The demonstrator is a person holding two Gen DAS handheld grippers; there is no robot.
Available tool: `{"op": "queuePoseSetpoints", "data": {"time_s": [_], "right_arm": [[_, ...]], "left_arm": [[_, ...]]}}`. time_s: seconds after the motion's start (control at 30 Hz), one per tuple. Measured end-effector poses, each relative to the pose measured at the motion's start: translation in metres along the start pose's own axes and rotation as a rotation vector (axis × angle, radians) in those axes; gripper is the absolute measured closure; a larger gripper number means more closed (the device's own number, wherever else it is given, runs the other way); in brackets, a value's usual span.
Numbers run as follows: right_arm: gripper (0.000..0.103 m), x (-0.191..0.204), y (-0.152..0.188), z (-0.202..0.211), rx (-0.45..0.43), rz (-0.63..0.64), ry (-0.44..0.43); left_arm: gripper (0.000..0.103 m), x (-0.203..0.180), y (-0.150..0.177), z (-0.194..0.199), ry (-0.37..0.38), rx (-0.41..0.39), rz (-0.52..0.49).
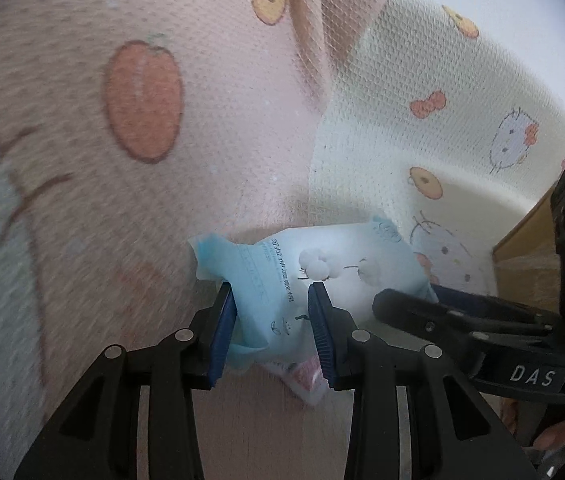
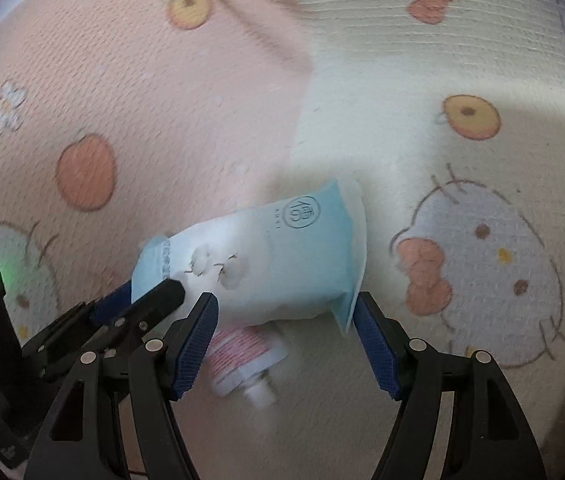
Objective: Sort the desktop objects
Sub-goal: 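Lift the pack with the left tool and carry it toward the box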
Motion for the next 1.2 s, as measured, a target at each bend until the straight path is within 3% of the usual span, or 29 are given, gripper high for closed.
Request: {"op": "queuePoseSetpoints", "data": {"time_s": [0.07, 0.23, 0.33, 0.47, 0.6, 0.83, 0.93, 1.03, 1.2], "right_arm": [[0.035, 0.006, 0.003, 0.001, 0.025, 0.012, 0.001], [0.035, 0.018, 0.011, 0.002, 0.080, 0.014, -0.032], [0.035, 0.016, 0.028, 0.010, 0.108, 0.040, -0.032], [0.035, 0.010, 0.022, 0.009, 0.093, 0.043, 0.000], [0.034, -0.012, 0.003, 0.013, 0.049, -0.045, -0.012], [0.034, -0.026, 0.006, -0.004, 0.078, -0.101, -0.055], [0.034, -0.023, 0.002, -0.005, 0.077, -0.080, -0.067], [0.034, -0.016, 0.002, -0.008, 0.092, -0.039, -0.091], [0.034, -0.011, 0.003, -0.015, 0.109, 0.046, -0.041]], "left_arm": [[0.064, 0.002, 0.007, 0.009, 0.019, 0.017, 0.010], [0.063, 0.015, 0.029, 0.017, -0.054, 0.037, 0.001], [0.063, 0.020, 0.038, 0.016, -0.052, 0.069, 0.006], [0.060, 0.032, 0.039, 0.016, -0.056, 0.082, 0.048], [0.058, 0.037, 0.043, 0.013, -0.047, 0.101, 0.080], [0.055, 0.035, 0.043, 0.010, -0.059, 0.084, 0.085], [0.055, 0.032, 0.044, 0.006, -0.030, 0.090, 0.099], [0.054, 0.033, 0.044, 0.000, 0.023, 0.105, 0.185], [0.055, 0.031, 0.042, -0.003, 0.106, 0.115, 0.281]]}}
Point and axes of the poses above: each gripper's, at about its wrist camera, not at the fingertips, and z roughly against the way its jaws point, x to its left, y to its underside, the point moved 9 cm from there along -z, roughly the way its jaws point, and after that the axes turned 10 degrees about -y, right-handed, at the moved point
